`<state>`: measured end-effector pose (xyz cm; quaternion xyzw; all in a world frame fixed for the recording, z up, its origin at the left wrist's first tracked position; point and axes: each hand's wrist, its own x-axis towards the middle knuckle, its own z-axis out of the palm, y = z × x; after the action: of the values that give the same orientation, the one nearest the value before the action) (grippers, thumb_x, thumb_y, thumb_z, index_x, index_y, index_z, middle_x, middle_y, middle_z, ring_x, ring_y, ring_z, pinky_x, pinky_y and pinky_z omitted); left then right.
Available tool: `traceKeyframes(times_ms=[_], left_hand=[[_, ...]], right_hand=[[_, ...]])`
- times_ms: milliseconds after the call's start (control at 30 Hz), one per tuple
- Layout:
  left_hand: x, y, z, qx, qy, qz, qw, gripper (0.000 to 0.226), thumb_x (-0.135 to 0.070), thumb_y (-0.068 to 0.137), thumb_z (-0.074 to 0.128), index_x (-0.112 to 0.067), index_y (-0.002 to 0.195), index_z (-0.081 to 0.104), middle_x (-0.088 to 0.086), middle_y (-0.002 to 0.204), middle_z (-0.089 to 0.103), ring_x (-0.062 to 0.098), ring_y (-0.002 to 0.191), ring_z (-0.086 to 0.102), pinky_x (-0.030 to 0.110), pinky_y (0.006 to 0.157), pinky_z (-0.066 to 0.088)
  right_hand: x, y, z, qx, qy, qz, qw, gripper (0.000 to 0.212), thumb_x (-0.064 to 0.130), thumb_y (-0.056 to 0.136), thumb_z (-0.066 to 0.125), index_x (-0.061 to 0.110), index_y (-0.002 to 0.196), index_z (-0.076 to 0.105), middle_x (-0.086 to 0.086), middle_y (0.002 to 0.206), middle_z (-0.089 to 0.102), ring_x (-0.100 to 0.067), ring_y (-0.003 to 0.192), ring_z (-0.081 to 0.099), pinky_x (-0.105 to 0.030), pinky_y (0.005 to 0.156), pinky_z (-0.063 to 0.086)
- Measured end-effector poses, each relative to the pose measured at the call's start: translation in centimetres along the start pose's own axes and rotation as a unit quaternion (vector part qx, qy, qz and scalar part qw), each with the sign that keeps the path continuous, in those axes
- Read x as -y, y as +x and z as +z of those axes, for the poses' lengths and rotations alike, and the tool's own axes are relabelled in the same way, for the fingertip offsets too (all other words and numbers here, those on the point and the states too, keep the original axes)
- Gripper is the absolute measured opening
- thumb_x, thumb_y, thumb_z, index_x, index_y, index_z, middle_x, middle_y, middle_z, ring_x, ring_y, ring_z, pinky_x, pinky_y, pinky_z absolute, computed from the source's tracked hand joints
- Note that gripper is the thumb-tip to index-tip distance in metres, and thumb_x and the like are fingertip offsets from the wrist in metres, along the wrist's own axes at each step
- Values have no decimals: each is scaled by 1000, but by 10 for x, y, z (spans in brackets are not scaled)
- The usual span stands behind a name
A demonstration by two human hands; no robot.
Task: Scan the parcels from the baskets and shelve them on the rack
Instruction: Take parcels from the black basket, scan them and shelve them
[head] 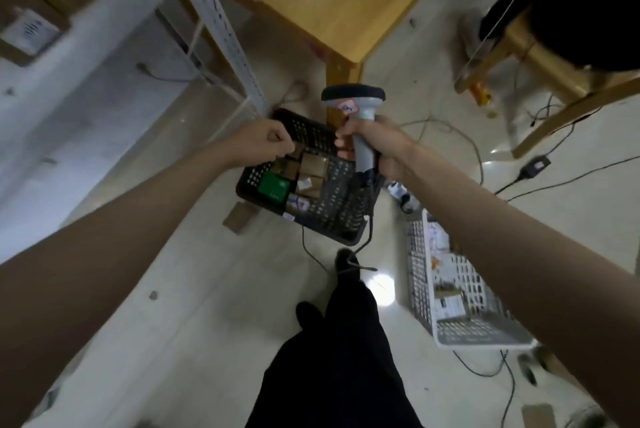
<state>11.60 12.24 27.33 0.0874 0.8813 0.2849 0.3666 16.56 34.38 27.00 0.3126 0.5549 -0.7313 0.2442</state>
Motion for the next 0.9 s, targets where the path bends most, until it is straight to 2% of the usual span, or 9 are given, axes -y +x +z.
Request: traceKeyframes(times_ms=[167,333,433,500,567,667,733,833,900], left_hand=[[64,56,52,-25,-9,-69,997,16,-25,96,66,-10,101,71,2,97,68,19,95,64,31,82,51],[153,109,95,-42,5,-156,987,19,-27,95,65,-11,103,70,7,108,70,25,103,64,41,93,53],[212,143,122,-32,-5,-186,982,17,-26,94,64,-14,104,71,4,110,70,18,95,61,31,81,53],[247,166,142,-15,-5,-194,981,21,-26,94,65,-12,107,70,0,104,65,16,92,59,21,64,45],[282,189,161,-1,-9,-196,981,27,-26,95,65,-7,114,66,1,102,60,19,95,59,18,60,41],[328,226,190,29,-4,-180,983,29,-24,95,66,-2,113,62,15,110,61,31,103,60,30,77,49],[352,252,206,36,3,-167,985,30,-21,93,67,1,113,62,22,118,60,35,108,59,31,79,47],[383,295,216,47,3,-160,986,48,-25,93,68,-1,132,55,19,133,56,31,119,56,34,94,49],[403,323,219,66,-21,-164,984,48,-25,94,67,-4,135,55,17,135,57,30,123,55,28,97,46]], right_hand=[[-71,68,-13,-16,-11,56,998,12,-1,93,63,3,104,59,-18,94,60,-27,82,58,-36,71,52],[-149,141,-10,-17,27,120,992,9,4,96,63,2,104,60,-16,91,63,-23,74,61,-36,75,56],[-188,188,1,-31,72,157,985,6,3,95,64,2,101,63,-17,95,66,-24,77,64,-41,89,57],[-214,218,11,-41,101,166,980,5,0,95,63,2,99,62,-18,97,66,-25,78,64,-41,92,56],[-237,251,23,-45,119,175,976,9,-2,95,62,1,103,60,-17,94,67,-24,77,66,-40,89,59],[-269,304,42,-59,138,192,970,6,-1,95,62,1,101,60,-16,89,67,-22,70,68,-34,72,62],[-288,339,57,-73,153,196,966,10,0,97,61,0,107,59,-16,86,65,-22,68,66,-33,64,63],[-316,390,78,-93,168,196,962,13,4,98,61,3,111,58,-12,86,60,-21,74,61,-33,64,61],[-334,421,88,-96,175,208,958,16,7,97,63,4,113,61,-10,88,62,-21,75,63,-34,66,62]])
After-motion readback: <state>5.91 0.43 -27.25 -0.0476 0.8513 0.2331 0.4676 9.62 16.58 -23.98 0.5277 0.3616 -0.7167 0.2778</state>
